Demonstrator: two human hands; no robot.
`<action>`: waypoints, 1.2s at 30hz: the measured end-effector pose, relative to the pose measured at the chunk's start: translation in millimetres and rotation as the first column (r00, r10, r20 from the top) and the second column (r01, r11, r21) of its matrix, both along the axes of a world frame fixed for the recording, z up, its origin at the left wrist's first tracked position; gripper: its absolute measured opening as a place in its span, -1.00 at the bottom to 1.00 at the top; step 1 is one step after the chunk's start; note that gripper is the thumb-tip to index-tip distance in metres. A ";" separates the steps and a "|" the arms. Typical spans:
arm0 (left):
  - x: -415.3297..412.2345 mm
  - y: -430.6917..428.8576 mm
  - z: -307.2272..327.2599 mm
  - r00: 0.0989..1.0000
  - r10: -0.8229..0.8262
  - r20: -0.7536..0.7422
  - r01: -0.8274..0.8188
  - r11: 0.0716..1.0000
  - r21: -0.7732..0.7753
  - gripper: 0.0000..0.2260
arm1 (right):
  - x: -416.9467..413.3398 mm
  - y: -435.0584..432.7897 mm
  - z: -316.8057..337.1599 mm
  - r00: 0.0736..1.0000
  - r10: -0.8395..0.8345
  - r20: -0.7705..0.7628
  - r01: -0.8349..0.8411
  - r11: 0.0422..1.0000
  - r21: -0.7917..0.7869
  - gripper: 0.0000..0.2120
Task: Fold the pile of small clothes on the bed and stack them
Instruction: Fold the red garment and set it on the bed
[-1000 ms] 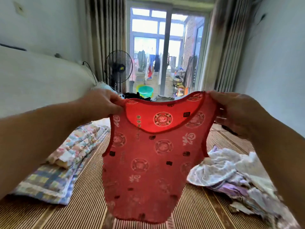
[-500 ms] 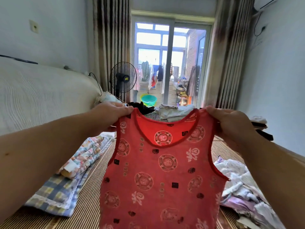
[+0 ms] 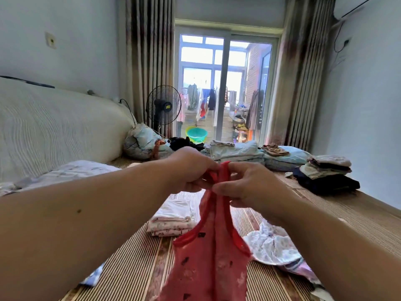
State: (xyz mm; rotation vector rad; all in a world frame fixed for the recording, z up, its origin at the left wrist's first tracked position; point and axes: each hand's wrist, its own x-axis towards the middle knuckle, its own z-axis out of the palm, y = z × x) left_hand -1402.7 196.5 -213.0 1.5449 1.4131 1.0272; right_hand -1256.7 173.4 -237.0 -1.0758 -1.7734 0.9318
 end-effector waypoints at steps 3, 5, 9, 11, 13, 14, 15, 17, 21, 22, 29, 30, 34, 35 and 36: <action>6.9 -3.0 -1.2 0.993 -0.086 0.083 0.087 0.996 -0.011 -0.81 | -1.5 0.4 -3.7 1.000 -0.018 0.005 0.017 0.999 0.047 -0.76; 4.5 -7.4 0.2 0.982 -0.182 0.052 0.184 0.982 -0.034 -0.85 | 1.2 4.5 -7.2 0.996 -0.085 0.021 0.082 0.990 0.113 -0.73; -7.7 -10.8 5.6 0.970 -0.232 -0.070 0.234 0.972 0.032 -0.81 | 4.8 16.3 -11.0 0.987 -0.158 0.019 0.152 0.970 0.190 -0.76; -18.2 -4.6 6.6 0.984 -0.158 -0.085 0.170 0.971 0.168 -0.81 | 6.9 21.0 -8.4 0.991 -0.107 -0.079 0.116 0.985 0.124 -0.75; -30.9 4.2 2.9 0.972 -0.201 -0.120 0.219 0.962 0.162 -0.63 | 11.2 24.7 -3.0 0.976 0.014 -0.219 -0.006 0.999 0.039 -0.68; -35.5 6.9 -0.8 0.956 -0.270 -0.118 0.281 0.955 0.093 -0.52 | 13.5 27.4 -0.1 0.955 0.071 -0.289 -0.071 0.997 0.009 -0.65; -38.8 10.6 -5.6 0.935 -0.338 -0.111 0.342 0.939 0.021 -0.46 | 16.1 30.3 2.5 0.932 0.104 -0.347 -0.115 0.993 -0.012 -0.63; -41.8 17.6 -15.8 0.907 -0.408 -0.107 0.405 0.913 -0.055 -0.46 | 21.6 38.6 6.1 0.893 0.106 -0.437 -0.139 0.989 -0.044 -0.61; -37.5 33.0 -23.3 0.929 -0.354 -0.109 0.352 0.935 -0.039 -0.88 | 33.9 60.9 6.8 0.920 0.020 -0.391 -0.056 0.995 -0.081 -0.69; -35.5 36.4 -22.1 0.940 -0.320 -0.121 0.319 0.947 -0.029 -0.95 | 35.8 64.9 7.5 0.947 -0.021 -0.320 -0.003 0.997 -0.074 -0.73; -26.8 93.3 -18.3 0.942 0.030 -0.334 -0.004 0.997 0.078 -0.95 | 33.7 116.7 0.7 0.972 -0.224 0.075 0.223 0.974 0.022 -0.78; -25.4 105.5 -19.9 0.935 0.063 -0.348 -0.034 0.996 0.087 -0.89 | 30.7 127.2 -0.7 0.971 -0.227 0.074 0.227 0.974 0.004 -0.78; -19.2 145.3 -25.4 0.965 0.120 -0.234 -0.106 0.992 0.073 -0.77 | 18.6 167.5 -5.2 0.970 -0.241 -0.015 0.241 0.970 0.017 -0.82; -18.1 154.6 -25.7 0.967 0.133 -0.218 -0.113 0.988 0.103 -0.78 | 16.1 175.6 -4.5 0.965 -0.251 -0.070 0.254 0.967 0.031 -0.82; -17.1 163.0 -25.0 0.966 0.148 -0.214 -0.117 0.981 0.154 -0.82 | 14.1 182.2 -3.1 0.956 -0.258 -0.141 0.265 0.963 0.036 -0.81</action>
